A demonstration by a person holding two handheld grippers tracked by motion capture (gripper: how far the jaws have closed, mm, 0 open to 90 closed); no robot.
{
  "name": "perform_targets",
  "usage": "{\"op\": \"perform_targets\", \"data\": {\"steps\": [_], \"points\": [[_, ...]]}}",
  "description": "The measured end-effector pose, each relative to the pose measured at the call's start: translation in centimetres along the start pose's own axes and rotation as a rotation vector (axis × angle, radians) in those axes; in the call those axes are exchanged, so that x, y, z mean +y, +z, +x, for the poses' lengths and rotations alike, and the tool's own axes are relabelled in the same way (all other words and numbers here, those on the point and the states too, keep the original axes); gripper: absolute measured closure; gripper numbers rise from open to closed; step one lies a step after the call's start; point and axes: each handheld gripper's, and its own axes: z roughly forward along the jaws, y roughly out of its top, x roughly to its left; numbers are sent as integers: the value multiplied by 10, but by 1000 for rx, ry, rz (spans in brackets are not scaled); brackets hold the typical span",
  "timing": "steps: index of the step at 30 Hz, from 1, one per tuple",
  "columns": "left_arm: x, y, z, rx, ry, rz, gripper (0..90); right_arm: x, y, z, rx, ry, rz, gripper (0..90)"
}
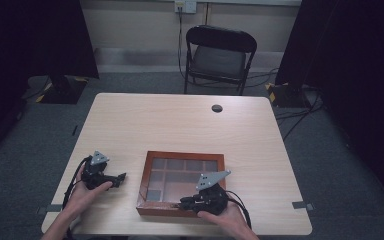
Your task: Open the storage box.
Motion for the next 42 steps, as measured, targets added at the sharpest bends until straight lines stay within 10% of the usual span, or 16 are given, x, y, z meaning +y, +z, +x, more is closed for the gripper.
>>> {"op": "perform_targets", "data": {"steps": [32, 42], "points": [[0, -5, 0, 5, -1, 14, 91, 9, -12, -7, 57, -4, -10, 824], [6, -15, -15, -99, 16, -32, 162, 20, -19, -7, 71, -8, -12, 829]]}}
